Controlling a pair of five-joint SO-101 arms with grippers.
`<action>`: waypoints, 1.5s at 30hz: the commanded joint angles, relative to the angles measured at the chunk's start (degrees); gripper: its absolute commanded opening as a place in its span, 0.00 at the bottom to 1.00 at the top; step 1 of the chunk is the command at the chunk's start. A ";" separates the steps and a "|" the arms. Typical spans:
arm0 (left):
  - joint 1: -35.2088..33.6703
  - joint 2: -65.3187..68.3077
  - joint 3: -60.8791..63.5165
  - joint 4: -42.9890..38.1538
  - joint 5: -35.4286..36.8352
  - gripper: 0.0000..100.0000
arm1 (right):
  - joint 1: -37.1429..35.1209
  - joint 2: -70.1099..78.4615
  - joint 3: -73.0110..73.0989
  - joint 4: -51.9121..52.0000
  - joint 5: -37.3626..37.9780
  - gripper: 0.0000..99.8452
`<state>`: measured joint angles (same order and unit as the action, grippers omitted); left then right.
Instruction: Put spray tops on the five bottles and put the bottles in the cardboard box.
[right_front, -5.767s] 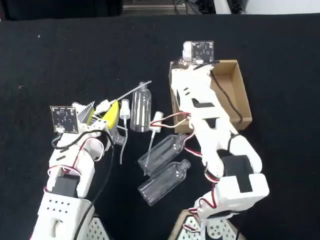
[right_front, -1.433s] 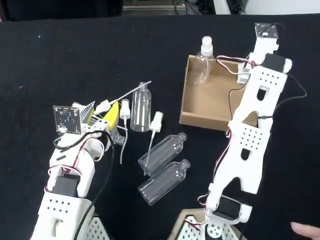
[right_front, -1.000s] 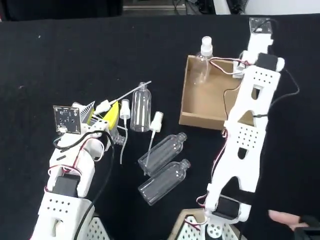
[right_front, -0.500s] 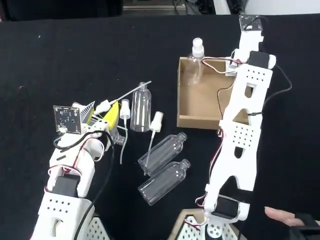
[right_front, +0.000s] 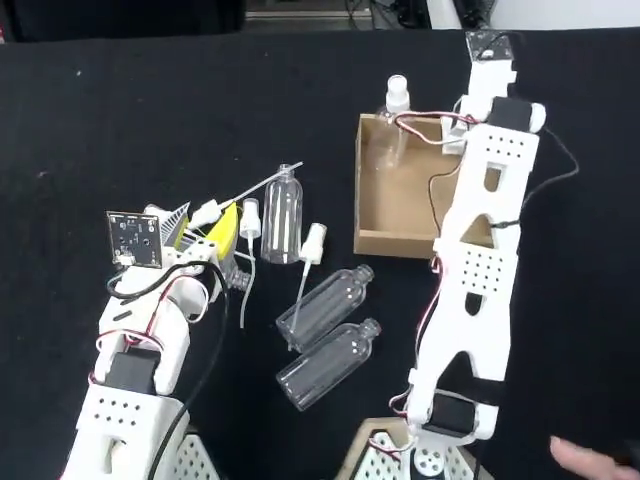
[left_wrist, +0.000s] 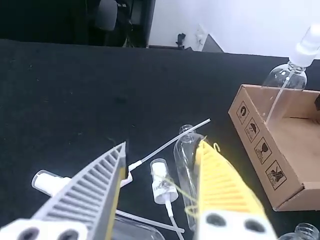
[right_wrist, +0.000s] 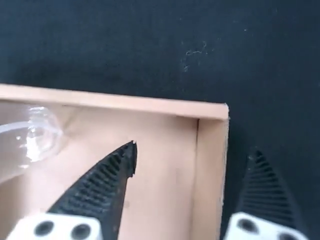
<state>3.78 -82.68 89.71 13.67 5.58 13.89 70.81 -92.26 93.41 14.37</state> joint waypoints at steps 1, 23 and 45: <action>-0.31 -0.62 -0.40 -1.32 -0.44 0.22 | -0.97 -8.31 -3.38 4.57 -3.69 0.26; -0.31 -0.62 -0.40 -1.32 -0.44 0.22 | 0.09 -12.00 -3.12 8.18 -13.01 0.06; -0.31 -0.62 -0.40 -1.32 -0.44 0.22 | -2.99 -53.32 63.25 -8.62 -10.37 0.06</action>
<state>3.78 -82.68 89.71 13.67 5.58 11.25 25.27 -38.37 92.97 3.74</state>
